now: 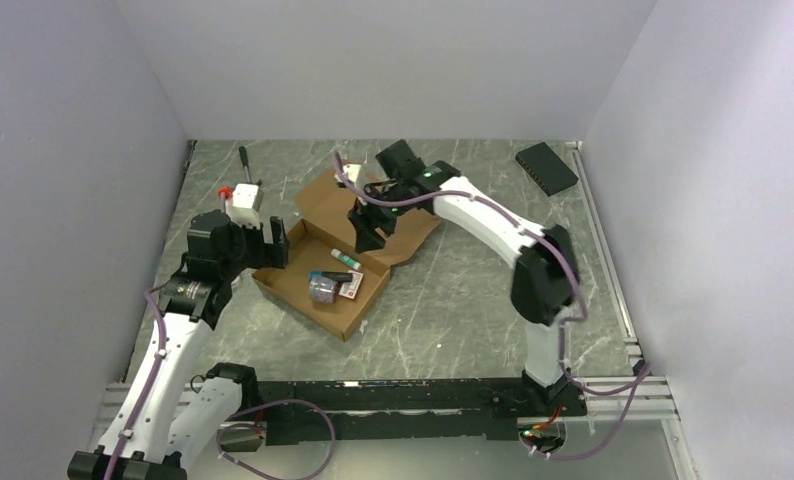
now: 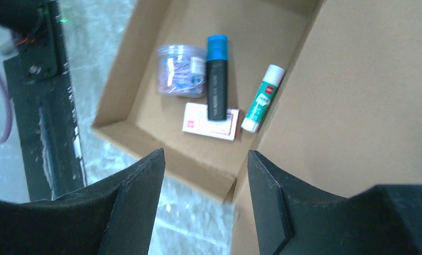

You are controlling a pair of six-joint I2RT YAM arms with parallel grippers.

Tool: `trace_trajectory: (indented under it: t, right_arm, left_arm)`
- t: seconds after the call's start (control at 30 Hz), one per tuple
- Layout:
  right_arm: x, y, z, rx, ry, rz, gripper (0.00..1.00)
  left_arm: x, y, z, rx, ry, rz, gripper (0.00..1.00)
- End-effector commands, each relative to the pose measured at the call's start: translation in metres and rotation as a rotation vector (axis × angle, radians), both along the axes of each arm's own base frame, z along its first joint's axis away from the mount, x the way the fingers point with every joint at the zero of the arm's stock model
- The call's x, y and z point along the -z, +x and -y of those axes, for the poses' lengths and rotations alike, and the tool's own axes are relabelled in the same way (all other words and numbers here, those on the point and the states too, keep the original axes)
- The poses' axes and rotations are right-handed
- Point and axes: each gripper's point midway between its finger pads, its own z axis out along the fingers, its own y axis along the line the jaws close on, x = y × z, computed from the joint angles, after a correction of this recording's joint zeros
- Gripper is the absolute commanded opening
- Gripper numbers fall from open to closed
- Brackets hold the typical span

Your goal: Fold the paper box

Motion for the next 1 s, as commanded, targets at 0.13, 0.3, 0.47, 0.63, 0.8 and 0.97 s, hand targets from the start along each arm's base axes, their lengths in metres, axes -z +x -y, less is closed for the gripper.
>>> trace_trajectory:
  t: [0.13, 0.3, 0.47, 0.63, 0.8, 0.97]
  right_arm:
    - [-0.078, -0.041, 0.068, -0.111, 0.172, 0.330, 0.71]
    - [-0.097, -0.004, 0.160, 0.264, 0.555, 0.039, 1.00]
    - [-0.093, -0.001, 0.199, 0.462, 0.632, 0.027, 0.99]
    - [-0.062, 0.032, 0.222, 0.815, 0.621, -0.036, 0.99]
    - [-0.026, 0.055, 0.230, 1.034, 0.581, -0.226, 0.98]
    - [0.008, 0.067, 0.221, 1.146, 0.488, -0.393, 0.97]
  left_arm:
    - [-0.025, -0.007, 0.041, 0.234, -0.098, 0.099, 0.90]
    - [-0.028, -0.011, 0.055, 0.308, -0.148, 0.101, 0.90]
    - [-0.029, -0.012, 0.071, 0.320, -0.285, 0.054, 0.89]
    - [-0.019, -0.014, 0.083, 0.235, -0.514, -0.046, 0.87]
    - [0.002, -0.016, 0.071, -0.003, -0.633, -0.150, 0.85]
    - [0.037, -0.036, 0.035, -0.376, -0.666, -0.317, 0.83]
